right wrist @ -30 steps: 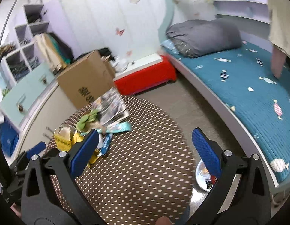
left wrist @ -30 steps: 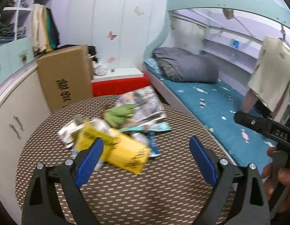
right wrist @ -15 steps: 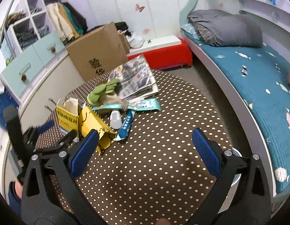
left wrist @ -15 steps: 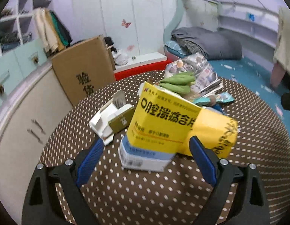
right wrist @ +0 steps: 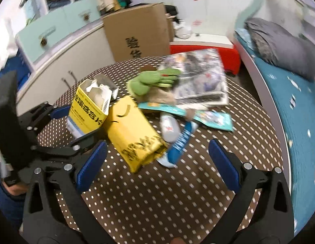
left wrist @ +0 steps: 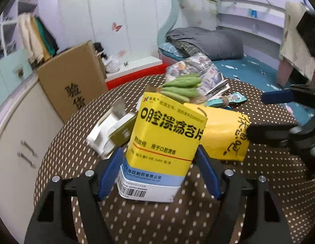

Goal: Collect trash
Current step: 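Return to the table and grasp the yellow medicine box with the left tool, then grasp the yellow bag with the right tool while the left tool holds the box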

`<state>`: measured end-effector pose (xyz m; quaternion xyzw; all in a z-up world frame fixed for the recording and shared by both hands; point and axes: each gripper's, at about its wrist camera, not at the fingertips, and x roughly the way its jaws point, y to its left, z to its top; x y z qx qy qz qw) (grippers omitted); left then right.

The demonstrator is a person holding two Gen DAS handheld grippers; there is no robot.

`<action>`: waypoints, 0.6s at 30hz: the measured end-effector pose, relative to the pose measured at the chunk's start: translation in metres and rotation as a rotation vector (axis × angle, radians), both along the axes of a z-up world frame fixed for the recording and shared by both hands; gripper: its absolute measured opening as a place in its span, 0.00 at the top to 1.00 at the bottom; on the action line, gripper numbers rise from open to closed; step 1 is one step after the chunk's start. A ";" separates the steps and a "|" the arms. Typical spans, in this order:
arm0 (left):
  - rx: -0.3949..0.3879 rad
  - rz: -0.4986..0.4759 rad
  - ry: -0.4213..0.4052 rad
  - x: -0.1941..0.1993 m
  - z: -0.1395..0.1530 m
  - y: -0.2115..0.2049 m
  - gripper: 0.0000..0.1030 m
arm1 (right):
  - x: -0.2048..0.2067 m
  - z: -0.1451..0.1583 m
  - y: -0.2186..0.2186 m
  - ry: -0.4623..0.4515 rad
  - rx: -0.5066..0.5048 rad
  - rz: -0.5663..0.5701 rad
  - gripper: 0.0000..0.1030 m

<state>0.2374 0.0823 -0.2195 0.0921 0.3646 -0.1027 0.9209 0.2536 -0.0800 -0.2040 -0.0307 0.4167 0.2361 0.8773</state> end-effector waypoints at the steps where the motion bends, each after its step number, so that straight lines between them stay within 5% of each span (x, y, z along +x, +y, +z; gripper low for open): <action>1: -0.016 0.016 0.014 -0.003 0.001 0.005 0.31 | 0.002 -0.001 0.007 -0.006 -0.008 0.024 0.06; 6: -0.061 0.100 0.066 -0.018 0.002 0.027 0.31 | 0.010 -0.012 0.037 -0.017 -0.038 0.092 0.07; 10: -0.077 0.143 0.095 -0.024 -0.005 0.037 0.37 | 0.008 -0.025 0.053 -0.001 -0.122 0.125 0.40; 11: -0.075 0.156 0.098 -0.025 -0.006 0.039 0.38 | 0.007 -0.028 0.053 0.013 -0.115 0.128 0.49; 14: -0.070 0.158 0.103 -0.027 -0.007 0.042 0.38 | 0.002 -0.027 0.047 0.014 -0.076 0.119 0.55; 18: -0.048 0.152 0.114 -0.022 -0.010 0.037 0.38 | -0.006 -0.016 0.021 0.057 0.102 0.084 0.60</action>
